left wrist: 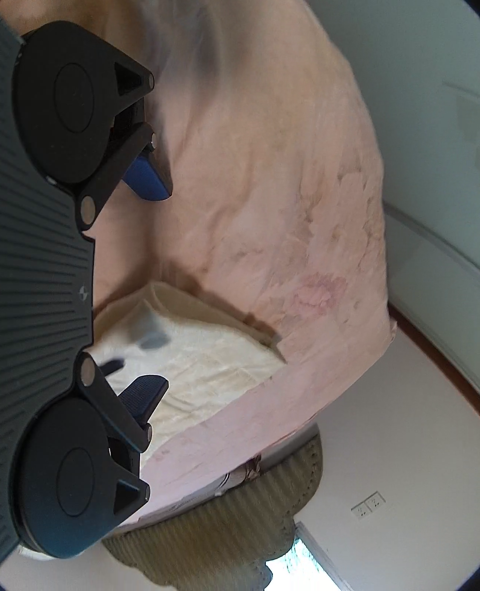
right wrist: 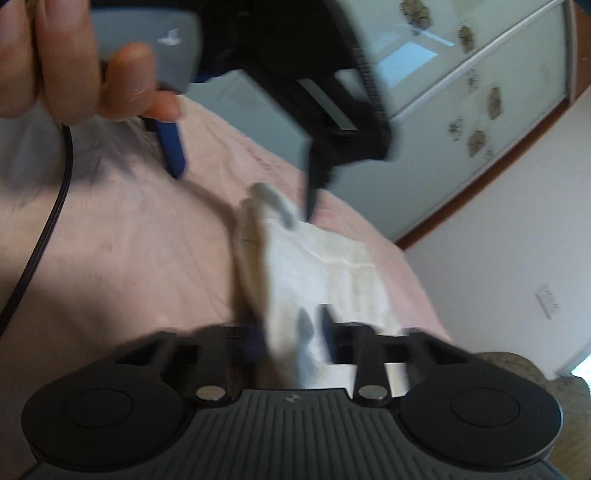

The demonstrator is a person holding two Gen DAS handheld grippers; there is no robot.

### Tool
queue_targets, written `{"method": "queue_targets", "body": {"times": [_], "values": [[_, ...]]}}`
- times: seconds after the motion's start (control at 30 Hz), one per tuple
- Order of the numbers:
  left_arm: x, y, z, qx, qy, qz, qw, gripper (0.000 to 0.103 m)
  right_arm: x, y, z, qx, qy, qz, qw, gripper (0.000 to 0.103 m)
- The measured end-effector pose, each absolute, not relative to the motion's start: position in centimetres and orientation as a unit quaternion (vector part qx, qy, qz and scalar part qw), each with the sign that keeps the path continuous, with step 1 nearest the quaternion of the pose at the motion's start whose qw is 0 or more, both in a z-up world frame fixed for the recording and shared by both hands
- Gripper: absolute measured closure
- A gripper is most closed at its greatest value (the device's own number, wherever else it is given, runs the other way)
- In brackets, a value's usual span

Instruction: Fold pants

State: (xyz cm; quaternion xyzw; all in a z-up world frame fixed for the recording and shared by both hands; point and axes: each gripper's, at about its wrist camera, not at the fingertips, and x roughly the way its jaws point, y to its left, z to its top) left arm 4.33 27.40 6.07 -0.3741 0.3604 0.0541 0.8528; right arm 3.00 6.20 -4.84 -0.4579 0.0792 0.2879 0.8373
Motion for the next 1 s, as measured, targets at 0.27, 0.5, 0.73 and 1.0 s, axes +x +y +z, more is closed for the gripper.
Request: {"method": "queue_targets", "body": {"times": [0.27,0.5,0.73,1.0], "values": [[8.6,27.4,3.3,-0.500,0.341,-0.069,0.793,0.002,4.4,2.7,-0.1,-0.309,0.111,0.337,0.882,0.092],[11.8,26.0,2.3,-0.510,0.354,-0.081,0.780,0.052,4.9,0.1,1.3,-0.246,0.156,0.376,0.880,0.092],[12.4,26.0,0.2,-0.518,0.356,-0.063,0.775,0.087,5.3,-8.0,5.1,-0.072,0.195,0.456,0.866,0.092],[11.4,23.5,3.6,-0.413,0.330,-0.028,0.848,0.090,10.5,-10.1,0.8,-0.103,0.295,0.308,0.899,0.091]]}}
